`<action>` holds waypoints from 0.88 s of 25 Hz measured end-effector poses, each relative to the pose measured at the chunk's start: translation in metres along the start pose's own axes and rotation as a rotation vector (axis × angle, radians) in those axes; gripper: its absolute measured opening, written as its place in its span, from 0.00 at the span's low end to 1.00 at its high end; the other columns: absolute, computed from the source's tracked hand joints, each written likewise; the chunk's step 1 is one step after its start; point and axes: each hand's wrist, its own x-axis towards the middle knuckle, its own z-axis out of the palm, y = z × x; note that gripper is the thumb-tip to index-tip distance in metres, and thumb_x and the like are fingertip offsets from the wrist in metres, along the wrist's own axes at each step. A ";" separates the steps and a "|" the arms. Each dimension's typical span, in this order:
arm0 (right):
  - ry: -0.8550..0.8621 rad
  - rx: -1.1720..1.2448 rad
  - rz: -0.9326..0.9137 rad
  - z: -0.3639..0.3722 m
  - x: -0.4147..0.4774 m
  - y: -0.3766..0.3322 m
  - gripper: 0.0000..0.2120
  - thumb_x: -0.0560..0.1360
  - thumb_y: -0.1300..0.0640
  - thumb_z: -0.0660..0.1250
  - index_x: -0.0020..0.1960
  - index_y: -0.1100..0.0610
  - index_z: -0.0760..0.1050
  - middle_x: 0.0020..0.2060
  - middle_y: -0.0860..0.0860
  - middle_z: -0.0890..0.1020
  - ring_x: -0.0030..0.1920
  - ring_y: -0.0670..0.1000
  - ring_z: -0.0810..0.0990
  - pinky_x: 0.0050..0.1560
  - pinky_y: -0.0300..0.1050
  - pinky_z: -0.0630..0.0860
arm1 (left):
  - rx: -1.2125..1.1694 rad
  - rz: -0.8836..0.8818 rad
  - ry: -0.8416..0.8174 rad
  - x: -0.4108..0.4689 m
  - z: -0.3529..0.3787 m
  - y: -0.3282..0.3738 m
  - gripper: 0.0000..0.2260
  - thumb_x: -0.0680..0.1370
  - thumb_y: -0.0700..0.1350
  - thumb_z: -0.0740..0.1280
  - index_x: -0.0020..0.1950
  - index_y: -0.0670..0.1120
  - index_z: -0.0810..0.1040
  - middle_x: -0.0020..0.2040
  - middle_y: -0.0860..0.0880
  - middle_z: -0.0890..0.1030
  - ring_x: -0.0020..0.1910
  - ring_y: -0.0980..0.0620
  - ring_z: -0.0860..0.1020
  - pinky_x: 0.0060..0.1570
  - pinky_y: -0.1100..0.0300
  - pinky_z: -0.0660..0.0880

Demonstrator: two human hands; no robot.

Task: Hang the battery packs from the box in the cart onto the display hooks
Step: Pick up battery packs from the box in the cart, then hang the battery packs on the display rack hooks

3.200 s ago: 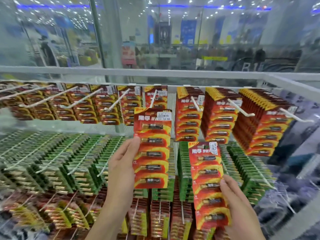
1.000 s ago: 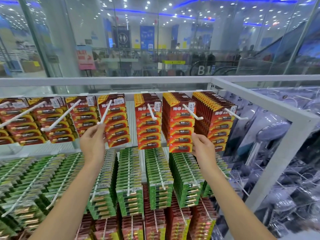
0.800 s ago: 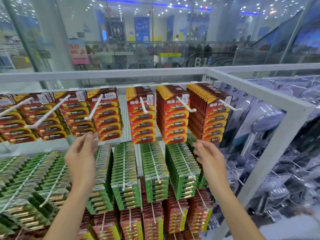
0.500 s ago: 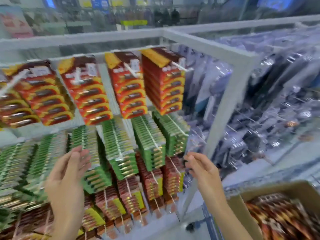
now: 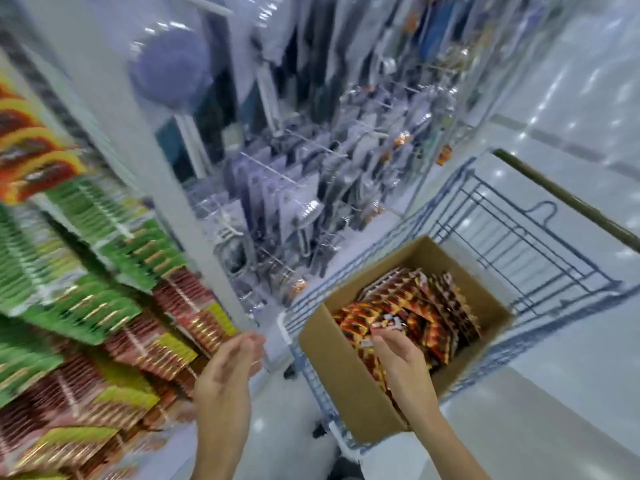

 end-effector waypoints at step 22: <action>0.106 -0.105 0.354 -0.143 0.056 0.081 0.05 0.82 0.48 0.66 0.56 0.43 0.79 0.51 0.37 0.83 0.54 0.36 0.79 0.48 0.30 0.71 | 0.981 -0.594 -0.243 0.094 0.318 -0.201 0.18 0.84 0.42 0.64 0.73 0.37 0.73 0.68 0.38 0.78 0.65 0.38 0.79 0.60 0.50 0.79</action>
